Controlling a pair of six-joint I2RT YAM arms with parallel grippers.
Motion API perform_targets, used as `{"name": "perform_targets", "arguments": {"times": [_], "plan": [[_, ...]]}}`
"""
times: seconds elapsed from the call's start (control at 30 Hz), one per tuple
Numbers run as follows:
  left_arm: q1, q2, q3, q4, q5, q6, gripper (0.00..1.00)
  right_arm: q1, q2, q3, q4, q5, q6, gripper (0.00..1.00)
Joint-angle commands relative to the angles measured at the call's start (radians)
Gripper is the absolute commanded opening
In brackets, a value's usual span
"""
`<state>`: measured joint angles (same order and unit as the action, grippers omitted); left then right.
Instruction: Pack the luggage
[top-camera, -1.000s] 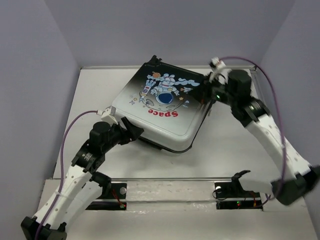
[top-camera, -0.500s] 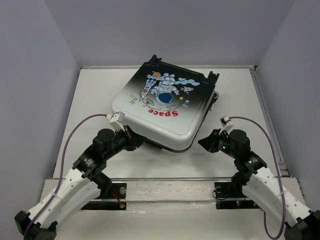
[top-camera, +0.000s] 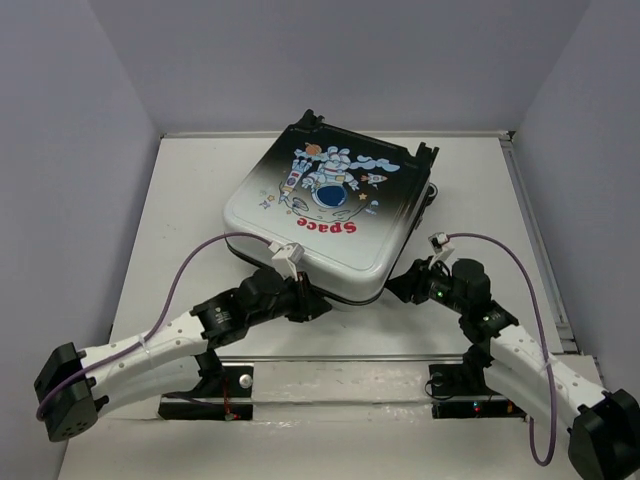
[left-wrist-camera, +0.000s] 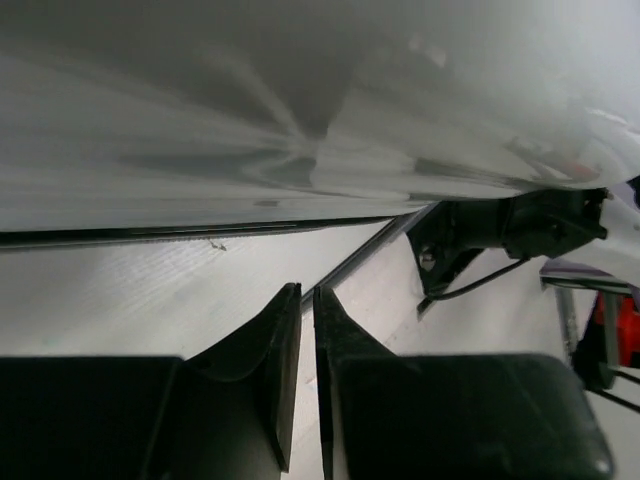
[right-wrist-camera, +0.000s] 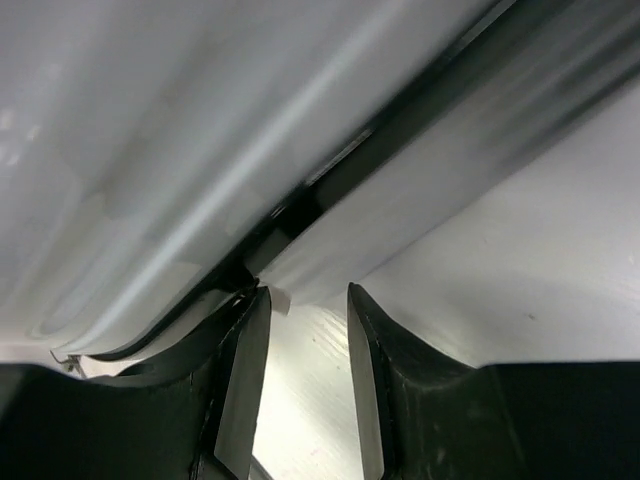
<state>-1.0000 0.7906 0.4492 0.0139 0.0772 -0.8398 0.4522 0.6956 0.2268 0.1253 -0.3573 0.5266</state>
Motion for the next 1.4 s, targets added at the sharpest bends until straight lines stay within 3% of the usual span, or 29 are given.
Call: {"name": "perform_targets", "arguments": {"times": [0.0,0.2,0.43,0.6,0.73,0.93,1.1,1.23,1.37], "plan": [[-0.015,0.09,0.036,0.152,-0.022,0.011,0.24,0.003,0.027,-0.021,0.204,-0.114,-0.062,0.42],[-0.014,0.157,0.086,0.19,-0.152,0.027,0.31,0.022,0.09,-0.035,0.272,-0.157,-0.088,0.43],[0.006,0.168,0.166,0.146,-0.269,0.06,0.33,0.062,0.102,-0.047,0.289,-0.088,-0.111,0.44],[0.113,0.157,0.184,0.136,-0.266,0.103,0.34,0.071,-0.008,-0.084,0.211,-0.031,-0.07,0.44],[0.169,0.134,0.201,0.138,-0.237,0.12,0.34,0.071,-0.114,-0.112,0.172,-0.009,-0.051,0.55],[0.169,0.131,0.195,0.143,-0.2,0.114,0.34,0.071,0.034,-0.067,0.223,0.023,-0.108,0.57],[0.169,0.104,0.175,0.115,-0.174,0.111,0.34,0.071,0.041,-0.056,0.199,0.219,-0.051,0.45],[0.169,0.064,0.138,0.069,-0.165,0.114,0.34,0.071,-0.015,-0.026,0.102,0.276,-0.057,0.52],[0.167,0.01,0.036,0.057,-0.159,0.085,0.34,0.071,0.071,0.028,0.109,0.201,-0.146,0.54]]}}
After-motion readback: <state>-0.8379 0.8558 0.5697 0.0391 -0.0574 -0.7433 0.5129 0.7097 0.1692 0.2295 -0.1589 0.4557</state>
